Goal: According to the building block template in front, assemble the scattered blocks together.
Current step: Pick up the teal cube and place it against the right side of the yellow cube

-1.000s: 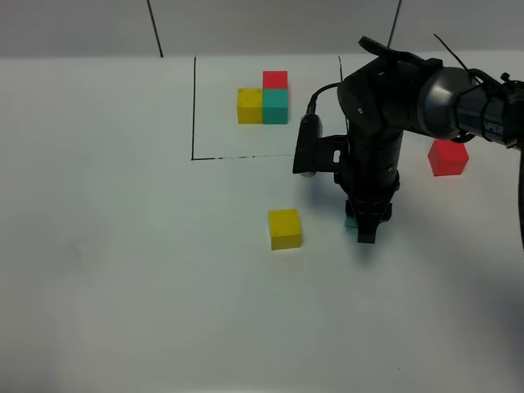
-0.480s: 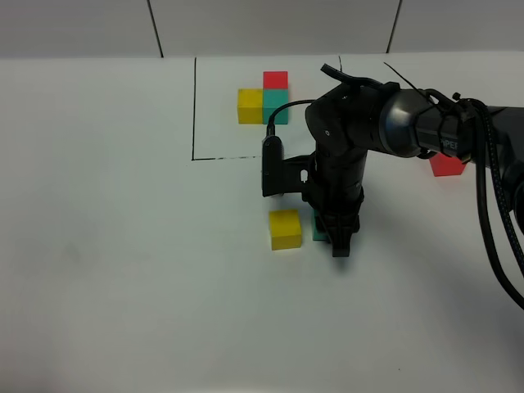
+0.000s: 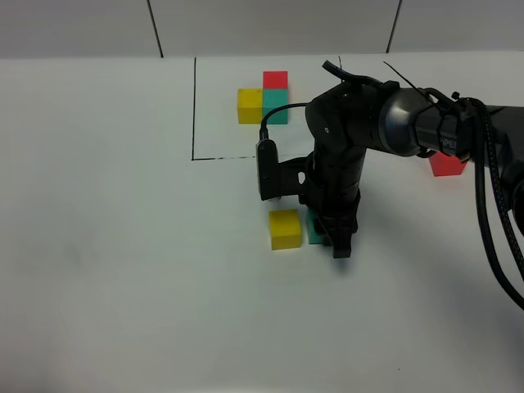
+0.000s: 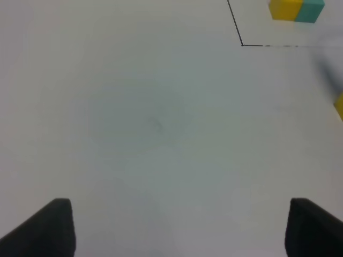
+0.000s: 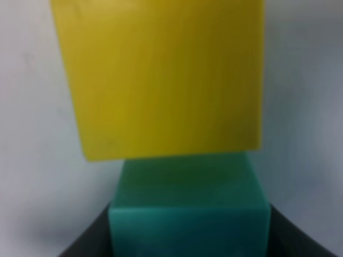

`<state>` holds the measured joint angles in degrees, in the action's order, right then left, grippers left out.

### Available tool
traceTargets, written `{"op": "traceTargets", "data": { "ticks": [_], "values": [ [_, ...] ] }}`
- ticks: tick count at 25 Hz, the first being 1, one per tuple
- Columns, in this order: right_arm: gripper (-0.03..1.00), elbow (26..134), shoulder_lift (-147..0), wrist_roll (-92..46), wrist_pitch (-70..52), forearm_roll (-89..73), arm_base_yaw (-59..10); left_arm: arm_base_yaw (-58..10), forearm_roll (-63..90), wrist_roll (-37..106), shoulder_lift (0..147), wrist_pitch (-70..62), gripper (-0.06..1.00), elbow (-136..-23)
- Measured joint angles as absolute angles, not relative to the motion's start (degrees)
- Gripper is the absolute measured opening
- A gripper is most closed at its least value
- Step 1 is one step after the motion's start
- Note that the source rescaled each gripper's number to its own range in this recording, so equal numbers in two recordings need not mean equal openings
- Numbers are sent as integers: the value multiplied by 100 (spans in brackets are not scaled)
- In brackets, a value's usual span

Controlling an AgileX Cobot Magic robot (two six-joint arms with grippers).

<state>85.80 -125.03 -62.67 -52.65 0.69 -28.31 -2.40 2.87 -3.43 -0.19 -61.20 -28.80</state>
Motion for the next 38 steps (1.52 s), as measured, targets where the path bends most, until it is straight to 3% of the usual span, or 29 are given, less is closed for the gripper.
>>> {"op": "traceTargets", "data": {
  "ticks": [38],
  "values": [
    [2, 8614, -12534, -6278, -5263, -371, -2826, -240, 287, -327, -19, -6120, 88, -2880]
  ]
}}
